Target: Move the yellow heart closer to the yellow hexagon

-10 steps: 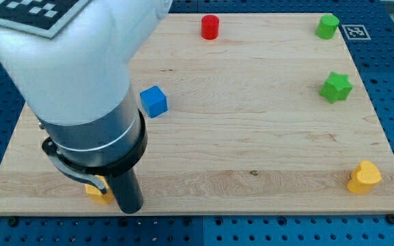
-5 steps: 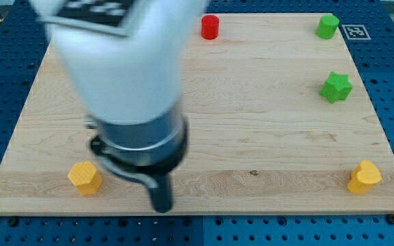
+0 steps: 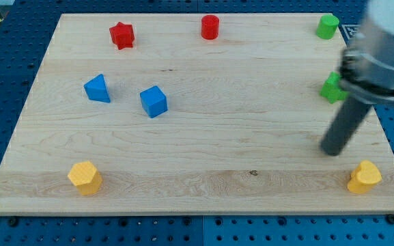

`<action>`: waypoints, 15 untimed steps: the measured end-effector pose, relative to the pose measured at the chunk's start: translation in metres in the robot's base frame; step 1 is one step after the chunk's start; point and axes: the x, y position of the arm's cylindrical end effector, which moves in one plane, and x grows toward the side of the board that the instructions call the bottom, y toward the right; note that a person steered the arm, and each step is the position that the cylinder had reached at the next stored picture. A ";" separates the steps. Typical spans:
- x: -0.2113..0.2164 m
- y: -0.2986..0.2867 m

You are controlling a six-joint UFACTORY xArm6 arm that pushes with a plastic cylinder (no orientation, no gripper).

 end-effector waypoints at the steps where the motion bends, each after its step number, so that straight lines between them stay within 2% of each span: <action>1: -0.003 0.078; 2: 0.045 0.097; 3: 0.078 0.061; 5: 0.058 0.050; 6: 0.055 0.022; 8: 0.063 -0.016; 9: 0.066 -0.009; 12: 0.068 -0.108; 14: 0.084 -0.113; 15: 0.075 -0.143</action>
